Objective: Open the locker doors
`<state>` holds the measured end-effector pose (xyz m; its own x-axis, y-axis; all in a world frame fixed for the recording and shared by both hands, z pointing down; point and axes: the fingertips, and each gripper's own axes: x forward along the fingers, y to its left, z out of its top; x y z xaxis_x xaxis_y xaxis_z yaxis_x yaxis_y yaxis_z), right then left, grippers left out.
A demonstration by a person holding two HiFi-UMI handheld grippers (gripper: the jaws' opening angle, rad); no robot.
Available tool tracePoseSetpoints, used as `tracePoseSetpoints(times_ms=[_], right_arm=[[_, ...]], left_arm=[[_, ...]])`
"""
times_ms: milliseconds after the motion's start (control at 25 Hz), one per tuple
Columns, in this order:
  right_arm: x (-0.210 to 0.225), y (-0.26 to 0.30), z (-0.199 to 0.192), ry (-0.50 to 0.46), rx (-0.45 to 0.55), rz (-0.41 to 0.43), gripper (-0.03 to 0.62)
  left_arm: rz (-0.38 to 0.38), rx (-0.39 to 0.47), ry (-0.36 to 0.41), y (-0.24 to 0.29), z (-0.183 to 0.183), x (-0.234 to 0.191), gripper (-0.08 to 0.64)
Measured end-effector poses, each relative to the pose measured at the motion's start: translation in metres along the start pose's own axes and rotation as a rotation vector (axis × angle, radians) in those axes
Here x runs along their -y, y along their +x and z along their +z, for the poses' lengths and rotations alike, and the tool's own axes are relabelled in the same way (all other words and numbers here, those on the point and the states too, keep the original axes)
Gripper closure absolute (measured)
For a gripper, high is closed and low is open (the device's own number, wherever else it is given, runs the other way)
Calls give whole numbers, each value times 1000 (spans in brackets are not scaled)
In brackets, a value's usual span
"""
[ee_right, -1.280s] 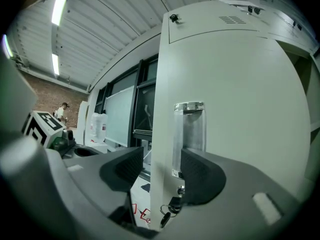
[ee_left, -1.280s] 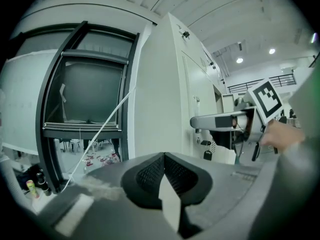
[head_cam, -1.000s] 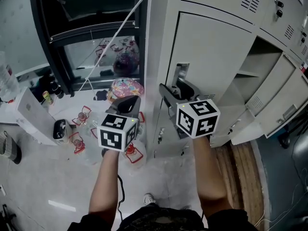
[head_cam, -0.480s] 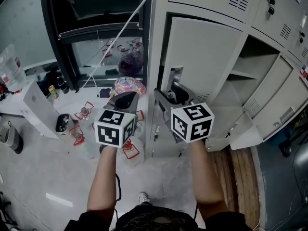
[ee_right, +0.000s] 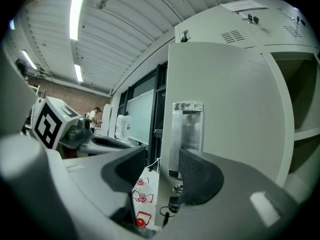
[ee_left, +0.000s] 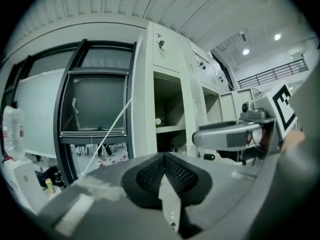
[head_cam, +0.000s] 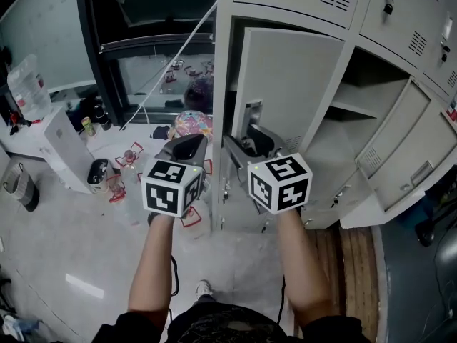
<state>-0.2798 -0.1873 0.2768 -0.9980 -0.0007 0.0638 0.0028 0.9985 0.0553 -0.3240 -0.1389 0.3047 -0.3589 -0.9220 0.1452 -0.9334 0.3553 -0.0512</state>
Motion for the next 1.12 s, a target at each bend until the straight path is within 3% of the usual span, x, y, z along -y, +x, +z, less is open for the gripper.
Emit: tracePoseSetpoints(times_ms=[600,1120], right_arm=[[-2,-74,-3,1,34,69,426],[20,-138,-7,3,42,13,436]], left_arm=[[37,-9,25,-21,-1,70,560],[-53,-7,55,-9,5,136,560]])
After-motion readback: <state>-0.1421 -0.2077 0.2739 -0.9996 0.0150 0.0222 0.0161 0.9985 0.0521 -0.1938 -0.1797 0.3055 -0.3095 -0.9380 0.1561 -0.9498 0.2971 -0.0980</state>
